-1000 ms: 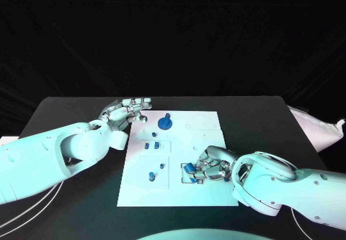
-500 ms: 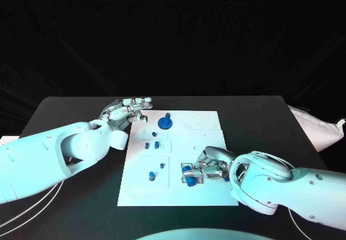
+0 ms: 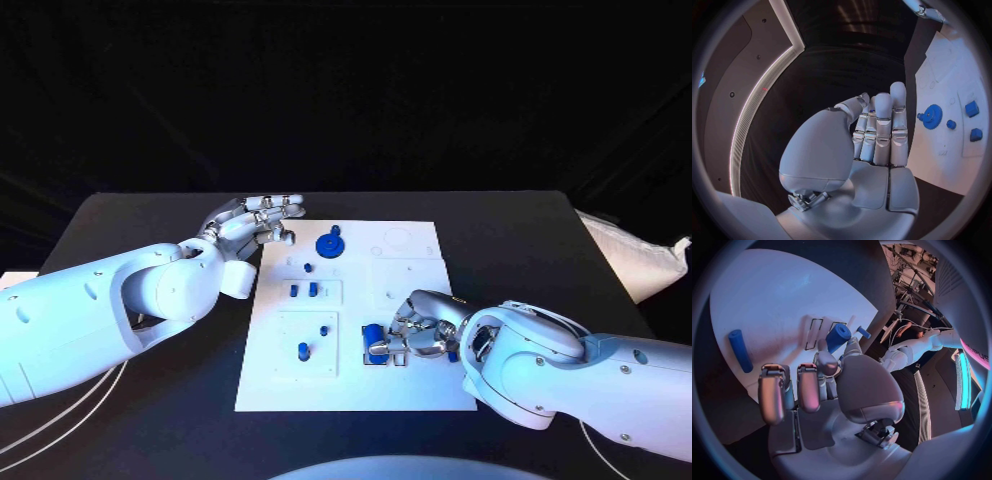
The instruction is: Assemble the parts on the task board
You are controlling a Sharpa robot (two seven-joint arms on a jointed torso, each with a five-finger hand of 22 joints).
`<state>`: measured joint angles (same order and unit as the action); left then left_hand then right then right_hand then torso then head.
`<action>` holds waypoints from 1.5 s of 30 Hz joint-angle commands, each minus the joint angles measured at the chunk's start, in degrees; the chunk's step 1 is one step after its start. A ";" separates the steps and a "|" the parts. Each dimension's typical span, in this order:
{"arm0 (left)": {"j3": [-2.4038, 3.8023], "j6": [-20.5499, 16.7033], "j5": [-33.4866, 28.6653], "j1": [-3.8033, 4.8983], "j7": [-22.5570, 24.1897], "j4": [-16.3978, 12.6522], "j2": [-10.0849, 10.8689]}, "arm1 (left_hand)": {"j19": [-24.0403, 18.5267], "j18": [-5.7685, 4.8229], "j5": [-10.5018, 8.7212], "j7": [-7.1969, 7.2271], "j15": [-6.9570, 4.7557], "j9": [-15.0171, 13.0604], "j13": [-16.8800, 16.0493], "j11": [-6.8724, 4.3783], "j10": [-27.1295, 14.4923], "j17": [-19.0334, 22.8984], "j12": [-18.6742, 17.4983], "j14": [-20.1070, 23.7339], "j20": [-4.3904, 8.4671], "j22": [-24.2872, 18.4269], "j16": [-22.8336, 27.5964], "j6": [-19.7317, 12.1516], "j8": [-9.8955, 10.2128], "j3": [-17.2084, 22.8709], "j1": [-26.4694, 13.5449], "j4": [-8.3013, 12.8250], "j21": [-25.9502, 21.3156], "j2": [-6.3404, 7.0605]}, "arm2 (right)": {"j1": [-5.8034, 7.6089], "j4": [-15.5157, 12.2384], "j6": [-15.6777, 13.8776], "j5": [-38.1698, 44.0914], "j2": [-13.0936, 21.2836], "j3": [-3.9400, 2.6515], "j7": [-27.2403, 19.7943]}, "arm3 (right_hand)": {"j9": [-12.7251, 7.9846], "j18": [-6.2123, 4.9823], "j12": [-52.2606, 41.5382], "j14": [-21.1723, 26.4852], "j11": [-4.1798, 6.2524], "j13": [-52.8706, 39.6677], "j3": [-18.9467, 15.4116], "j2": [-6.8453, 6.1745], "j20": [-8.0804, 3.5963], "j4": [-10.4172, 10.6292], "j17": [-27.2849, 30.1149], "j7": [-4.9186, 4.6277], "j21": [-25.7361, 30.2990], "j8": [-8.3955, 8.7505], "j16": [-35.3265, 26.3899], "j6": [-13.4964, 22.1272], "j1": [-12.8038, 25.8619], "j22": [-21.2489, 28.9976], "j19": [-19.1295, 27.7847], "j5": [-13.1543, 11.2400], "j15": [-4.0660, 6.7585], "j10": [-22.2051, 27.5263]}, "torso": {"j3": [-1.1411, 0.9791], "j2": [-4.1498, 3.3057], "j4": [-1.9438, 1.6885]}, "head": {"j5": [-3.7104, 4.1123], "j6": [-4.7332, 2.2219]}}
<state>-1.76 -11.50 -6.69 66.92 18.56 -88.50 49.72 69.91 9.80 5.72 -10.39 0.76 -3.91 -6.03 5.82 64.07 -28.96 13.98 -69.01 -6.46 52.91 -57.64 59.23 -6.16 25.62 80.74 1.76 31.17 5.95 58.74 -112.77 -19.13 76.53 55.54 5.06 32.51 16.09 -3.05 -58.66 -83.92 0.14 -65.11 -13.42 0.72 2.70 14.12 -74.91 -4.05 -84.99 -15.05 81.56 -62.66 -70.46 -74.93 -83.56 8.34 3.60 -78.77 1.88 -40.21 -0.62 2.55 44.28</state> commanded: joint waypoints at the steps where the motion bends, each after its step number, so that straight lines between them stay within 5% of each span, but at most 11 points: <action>1: 0.04 1.05 0.46 0.00 0.26 -0.10 -0.06 | -0.26 0.64 0.13 -0.05 0.06 0.00 -0.09 0.06 -0.29 0.05 0.30 0.25 0.05 0.05 -0.14 -0.52 -0.38 0.07 0.54 0.35 -0.06 -0.20 | -0.08 -0.14 1.76 2.28 -0.06 0.01 -0.56 | 0.26 0.60 0.34 -3.55 0.17 0.03 0.52 0.19 -0.18 -1.41 -1.13 -0.02 0.29 0.01 -0.19 0.37 -2.59 -5.47 0.24 0.80 0.40 0.00 | 0.02 -0.01 -0.05 | 0.05 0.03; 6: 0.04 1.11 0.49 0.00 0.26 -0.12 -0.06 | -0.26 0.64 0.13 -0.05 0.06 0.00 -0.09 0.06 -0.29 0.05 0.30 0.25 0.05 0.05 -0.14 -0.52 -0.38 0.07 0.54 0.35 -0.06 -0.20 | -0.11 -0.02 2.09 5.68 -0.43 0.01 -0.13 | 0.88 0.66 -1.07 -3.62 0.72 -1.29 2.98 1.39 -0.42 -5.49 -1.49 0.58 0.16 -0.62 0.01 -0.71 -9.26 -5.76 0.03 0.51 0.81 -0.56 | 0.02 0.00 0.01 | 0.02 0.08; 10: 0.04 1.11 0.49 0.00 0.24 -0.13 -0.05 | -0.26 0.64 0.13 -0.05 0.06 0.00 -0.09 0.06 -0.29 0.05 0.30 0.25 0.05 0.05 -0.14 -0.52 -0.38 0.07 0.54 0.35 -0.06 -0.20 | -0.13 0.23 2.30 7.65 -0.78 0.01 0.14 | 1.09 0.71 -1.96 -3.67 0.91 -2.10 3.72 1.76 -0.63 -6.67 -1.76 0.78 0.07 -0.78 0.16 -1.10 -10.91 -5.95 -0.09 -0.72 0.98 -0.99 | 0.06 -0.03 0.00 | 0.09 0.10; 30: 0.03 1.25 0.50 0.00 0.10 -0.12 0.02 | -0.26 0.64 0.13 -0.05 0.06 0.00 -0.09 0.06 -0.29 0.05 0.30 0.25 0.05 0.05 -0.14 -0.52 -0.38 0.07 0.54 0.35 -0.06 -0.20 | -0.30 0.50 1.90 6.78 -1.21 0.01 -1.01 | 1.38 0.78 -3.49 -3.73 1.01 -3.46 3.42 2.13 -0.79 -6.04 -2.07 0.90 -0.05 -0.94 0.34 -1.64 -9.41 -6.20 -0.26 -1.15 1.07 -1.89 | -0.01 -0.04 0.04 | -0.07 0.21; 45: 0.03 1.34 0.50 -0.05 0.03 0.04 0.08 | -0.27 0.63 0.15 -0.09 0.09 0.01 -0.10 0.10 -0.35 0.08 0.39 0.27 0.04 0.09 -0.17 -0.54 -0.40 0.07 0.46 0.36 -0.04 -0.22 | -0.31 -0.81 0.59 5.76 0.35 0.00 -4.67 | 1.67 0.83 -4.02 -3.78 0.96 -4.14 1.93 0.87 -0.81 -5.38 -2.34 0.85 -0.14 -0.97 0.48 -1.83 -7.40 -6.41 -0.40 -1.04 1.05 -2.26 | -0.04 0.00 0.05 | -0.01 0.35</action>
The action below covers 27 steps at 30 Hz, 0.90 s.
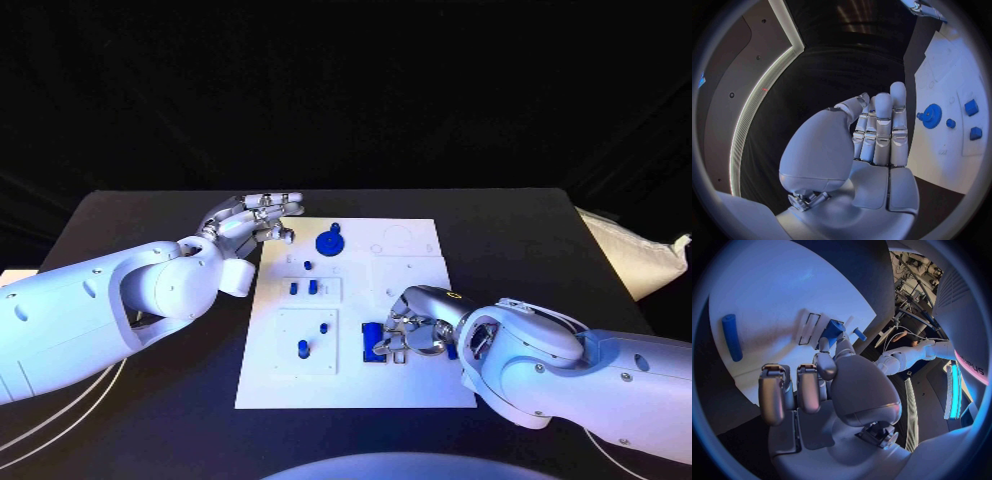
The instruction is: Assemble the parts on the task board
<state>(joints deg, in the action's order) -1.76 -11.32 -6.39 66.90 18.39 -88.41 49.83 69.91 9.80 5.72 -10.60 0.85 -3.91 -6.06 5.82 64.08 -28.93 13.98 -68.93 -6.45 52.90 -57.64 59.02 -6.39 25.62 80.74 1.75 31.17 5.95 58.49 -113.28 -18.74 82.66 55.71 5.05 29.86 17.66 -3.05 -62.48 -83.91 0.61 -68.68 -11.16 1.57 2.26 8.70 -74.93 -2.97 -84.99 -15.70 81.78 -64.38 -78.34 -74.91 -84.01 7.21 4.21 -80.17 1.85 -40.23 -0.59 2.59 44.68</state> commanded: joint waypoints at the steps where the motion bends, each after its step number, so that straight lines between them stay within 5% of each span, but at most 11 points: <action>1: 0.03 1.17 0.20 -0.03 0.19 -0.04 -0.03 | -0.27 0.63 0.15 0.12 0.00 0.01 -0.08 0.10 -0.35 0.05 0.39 0.19 0.04 0.10 -0.17 -0.32 -0.18 0.07 0.46 0.37 -0.04 -0.22 | -0.06 -0.36 0.27 -0.44 0.26 0.01 -2.16 | 0.09 0.83 -0.20 -3.78 0.49 -0.57 -0.33 0.02 -0.36 0.04 -2.32 -0.23 -0.14 -0.31 0.26 -0.12 0.48 -6.43 0.06 0.09 0.44 -0.86 | 0.02 0.01 0.01 | -0.02 -0.05; 14: 0.03 1.28 0.20 -0.08 0.08 -0.11 0.03 | -0.27 0.63 0.15 0.12 0.00 0.01 -0.08 0.10 -0.35 0.05 0.39 0.19 0.04 0.10 -0.17 -0.32 -0.18 0.07 0.46 0.37 -0.04 -0.22 | -0.06 0.54 5.23 1.51 -0.16 0.01 -1.11 | 0.37 0.85 -0.94 -3.82 0.64 -1.31 -0.61 0.26 -0.38 -0.01 -2.52 -0.02 -0.19 -0.50 0.37 -0.46 0.51 -6.54 0.00 -0.95 0.51 -1.25 | 0.09 0.00 -0.10 | -0.10 0.01; 27: 0.03 1.33 0.20 -0.08 0.04 -0.28 0.19 | -0.27 0.63 0.15 0.12 0.00 0.01 -0.08 0.10 -0.35 0.05 0.39 0.19 0.04 0.10 -0.17 -0.32 -0.18 0.07 0.46 0.37 -0.04 -0.22 | -0.20 1.75 4.41 4.72 -1.32 0.01 2.32 | 0.69 0.89 -2.32 -3.86 1.02 -2.59 0.38 1.87 -0.63 -1.04 -2.79 0.39 -0.29 -0.71 0.52 -0.92 -1.27 -6.76 -0.14 -0.99 0.83 -1.94 | 0.06 0.01 0.00 | -0.20 0.32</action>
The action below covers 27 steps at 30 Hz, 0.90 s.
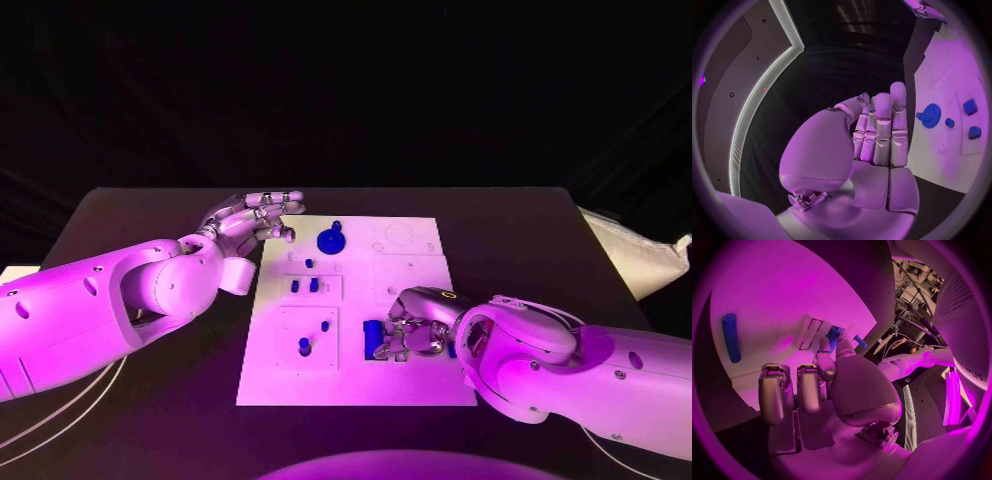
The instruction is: Assemble the parts on the task board
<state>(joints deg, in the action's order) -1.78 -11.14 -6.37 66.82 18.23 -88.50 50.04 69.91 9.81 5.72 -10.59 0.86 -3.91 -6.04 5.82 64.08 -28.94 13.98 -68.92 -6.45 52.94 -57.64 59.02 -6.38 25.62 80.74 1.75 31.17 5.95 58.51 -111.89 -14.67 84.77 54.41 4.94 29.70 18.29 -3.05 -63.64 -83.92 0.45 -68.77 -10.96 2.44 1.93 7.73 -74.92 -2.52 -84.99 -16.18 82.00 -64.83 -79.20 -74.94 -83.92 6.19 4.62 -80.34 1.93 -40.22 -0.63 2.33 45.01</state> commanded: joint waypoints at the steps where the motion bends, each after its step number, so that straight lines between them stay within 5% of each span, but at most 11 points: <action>1: 0.04 1.16 0.18 0.00 0.20 -0.20 -0.02 | -0.27 0.62 0.15 0.12 -0.02 0.01 -0.09 0.10 -0.35 0.07 0.39 0.19 0.04 0.05 -0.17 -0.33 -0.18 0.07 0.46 0.37 -0.04 -0.22 | -0.23 0.33 -0.13 2.72 0.08 0.13 2.64 | 0.09 0.91 -1.34 -3.86 1.19 -2.65 0.24 1.22 -0.32 0.02 -2.84 -0.03 -0.32 -0.24 0.32 -0.50 -0.31 -6.78 -0.27 0.19 0.44 -1.86 | -0.05 0.01 0.01 | 0.04 -0.02; 8: 0.04 1.14 0.18 0.00 0.19 -0.17 0.06 | -0.27 0.62 0.15 0.12 -0.02 0.01 -0.09 0.10 -0.35 0.07 0.39 0.19 0.04 0.05 -0.17 -0.33 -0.18 0.07 0.46 0.37 -0.04 -0.22 | -0.27 -0.16 -2.79 0.15 1.14 0.13 0.40 | 0.09 0.81 0.06 -3.71 0.94 -1.86 -0.93 0.25 -0.32 0.85 -2.14 -0.37 -0.07 0.12 -0.16 0.05 1.45 -6.37 0.03 1.29 0.30 -1.34 | -0.08 0.05 0.04 | 0.07 -0.16; 13: 0.04 1.17 0.18 0.00 0.11 -0.10 0.09 | -0.27 0.62 0.15 0.12 -0.02 0.01 -0.09 0.10 -0.35 0.07 0.39 0.19 0.04 0.05 -0.17 -0.33 -0.18 0.07 0.46 0.37 -0.04 -0.22 | -0.14 -1.13 -5.63 -7.04 3.45 0.11 -6.32 | -0.58 0.24 5.43 -3.20 -0.27 1.53 -2.32 -0.82 0.28 1.29 -0.02 -1.86 1.39 2.25 -1.69 3.50 2.19 -4.03 1.76 3.59 -0.59 1.34 | -0.04 0.05 0.05 | 0.14 -0.22; 20: 0.04 1.12 0.18 0.00 0.08 -0.03 0.07 | -0.27 0.62 0.15 0.12 -0.02 0.01 -0.09 0.10 -0.35 0.07 0.39 0.19 0.04 0.05 -0.17 -0.33 -0.18 0.07 0.46 0.37 -0.04 -0.22 | 1.36 -2.59 -5.88 -9.42 8.35 0.06 -8.40 | -0.95 0.06 8.14 -3.11 -0.95 3.23 -2.20 0.06 1.01 0.70 0.35 -2.63 1.91 3.55 -2.10 4.89 0.62 -3.35 2.26 5.34 -1.24 2.83 | 0.03 0.16 0.15 | 0.70 -0.44; 24: 0.04 1.10 0.18 0.00 0.10 -0.03 0.04 | -0.27 0.62 0.15 0.12 -0.02 0.01 -0.09 0.10 -0.35 0.07 0.39 0.19 0.04 0.05 -0.17 -0.33 -0.18 0.07 0.46 0.37 -0.04 -0.22 | 2.12 -3.10 -6.26 -5.18 11.60 0.06 -7.63 | -1.21 0.09 8.99 -3.16 -0.96 3.78 -1.58 0.86 1.15 -0.15 0.20 -2.71 1.86 4.23 -2.07 5.01 -1.26 -3.50 2.12 8.71 -1.27 3.19 | 0.06 0.16 0.24 | 1.09 -0.60; 27: 0.04 1.11 0.18 0.00 0.11 -0.01 0.04 | -0.27 0.62 0.15 0.12 -0.02 0.01 -0.09 0.10 -0.35 0.07 0.39 0.19 0.04 0.05 -0.17 -0.33 -0.18 0.07 0.46 0.37 -0.04 -0.22 | 2.35 -3.27 -5.95 -1.55 13.33 0.07 -6.63 | -1.38 0.11 9.50 -3.18 -1.01 4.13 -1.40 1.08 1.18 -0.37 0.16 -2.79 1.82 4.59 -2.07 5.09 -1.78 -3.60 2.03 8.66 -1.31 3.34 | -0.01 0.20 0.44 | 1.22 -0.72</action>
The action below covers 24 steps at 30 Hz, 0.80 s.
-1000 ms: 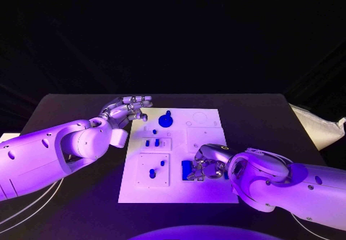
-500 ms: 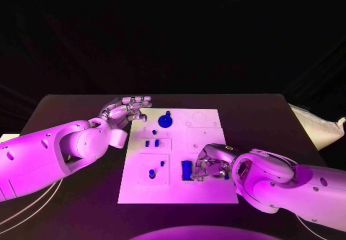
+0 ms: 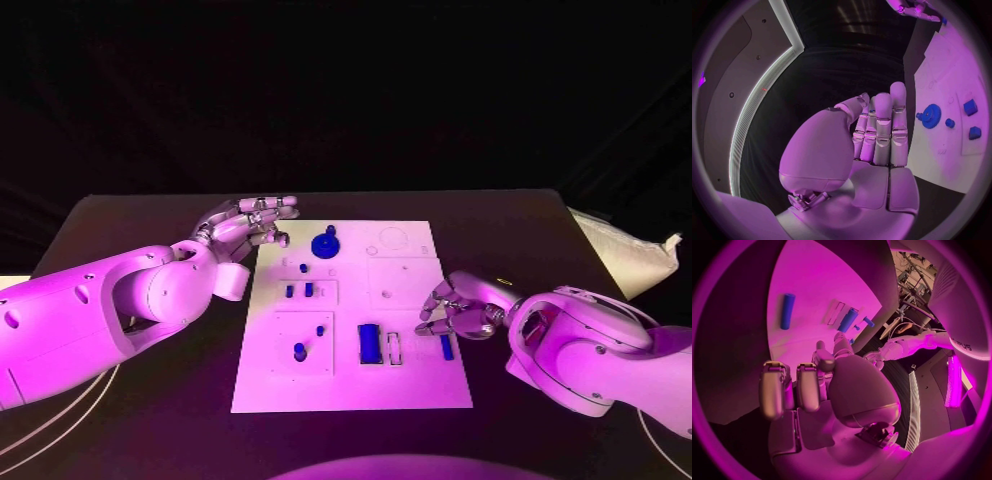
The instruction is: Assemble the parts on the task board
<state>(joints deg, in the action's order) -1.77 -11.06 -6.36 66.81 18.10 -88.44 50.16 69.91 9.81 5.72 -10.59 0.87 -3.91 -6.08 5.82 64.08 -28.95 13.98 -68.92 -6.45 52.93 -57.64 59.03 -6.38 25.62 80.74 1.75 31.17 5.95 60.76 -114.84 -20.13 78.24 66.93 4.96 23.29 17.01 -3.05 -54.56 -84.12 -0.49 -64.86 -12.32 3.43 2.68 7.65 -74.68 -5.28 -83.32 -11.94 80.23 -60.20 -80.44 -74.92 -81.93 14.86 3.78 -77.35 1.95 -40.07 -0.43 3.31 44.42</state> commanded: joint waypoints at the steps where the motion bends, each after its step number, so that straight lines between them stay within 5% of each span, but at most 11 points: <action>1: 0.03 1.03 0.17 0.01 0.24 -0.05 -0.10 | -0.27 0.62 0.15 0.11 -0.03 0.01 -0.06 0.09 -0.36 0.07 0.39 0.19 0.04 0.06 -0.17 -0.33 -0.18 0.07 0.46 0.37 -0.04 -0.22 | 0.15 -0.33 -0.11 5.96 1.23 0.04 0.27 | -0.16 0.12 0.56 -2.99 -0.09 0.32 -0.05 0.12 0.44 -0.27 -0.11 -0.08 0.13 0.46 -0.29 0.50 -0.56 -3.67 0.00 -0.18 -0.50 0.38 | -0.03 0.08 0.32 | 0.27 -0.13; 7: 0.03 1.13 0.17 0.01 0.26 0.02 -0.21 | -0.27 0.62 0.15 0.11 -0.03 0.01 -0.06 0.09 -0.36 0.07 0.39 0.19 0.04 0.06 -0.17 -0.33 -0.18 0.07 0.46 0.37 -0.04 -0.22 | 0.15 0.08 3.61 9.98 2.68 0.14 3.83 | -0.51 0.15 1.28 -2.98 -0.24 0.85 -0.33 0.45 0.56 0.44 -0.06 -0.21 0.10 1.01 -0.36 0.30 0.22 -3.76 -0.09 -0.78 -0.64 0.43 | -0.06 0.32 0.75 | 0.64 -0.07; 10: 0.03 1.17 0.17 0.01 0.26 0.04 -0.24 | -0.27 0.62 0.15 0.11 -0.03 0.01 -0.06 0.09 -0.36 0.07 0.39 0.19 0.04 0.06 -0.17 -0.33 -0.18 0.07 0.46 0.37 -0.04 -0.22 | -0.06 0.45 5.21 9.99 3.04 0.27 4.55 | -0.81 0.16 1.26 -3.02 -0.27 0.89 -1.35 1.08 0.69 3.11 -0.16 -0.13 0.09 1.40 -0.34 -0.44 3.35 -3.82 -0.16 -0.07 -0.71 0.07 | -0.05 0.38 0.83 | 0.87 -0.08; 24: 0.02 1.26 0.17 -0.09 0.31 0.27 -0.24 | -0.33 0.60 0.16 0.10 0.01 0.00 -0.08 0.11 -0.42 0.15 0.63 0.26 0.02 0.12 -0.20 -0.31 -0.27 0.07 0.34 0.40 -0.04 -0.28 | -1.39 1.33 9.88 13.22 2.39 0.51 8.67 | -0.83 0.24 1.21 -3.12 0.18 0.83 -2.74 -0.35 0.43 4.43 -0.52 0.47 -0.10 1.37 -0.17 -2.59 3.91 -4.19 -0.47 -1.13 -0.35 -0.35 | -0.06 0.31 0.72 | 1.19 -0.21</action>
<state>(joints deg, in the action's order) -1.78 -10.92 -6.35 66.74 18.08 -88.13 50.01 69.91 9.80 5.72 -10.59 0.87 -3.91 -6.11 5.82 64.08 -28.84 14.43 -68.92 -6.46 53.01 -57.64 59.03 -6.38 25.62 80.74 1.75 31.17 5.95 59.48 -113.50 -13.43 88.77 69.46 5.44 29.69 16.14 -3.05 -53.34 -84.13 -0.47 -63.99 -14.93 3.60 2.90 12.03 -74.95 -4.81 -83.33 -10.61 80.23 -62.33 -76.46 -74.90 -82.15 13.96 3.37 -77.35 1.86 -39.72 0.28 4.53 44.20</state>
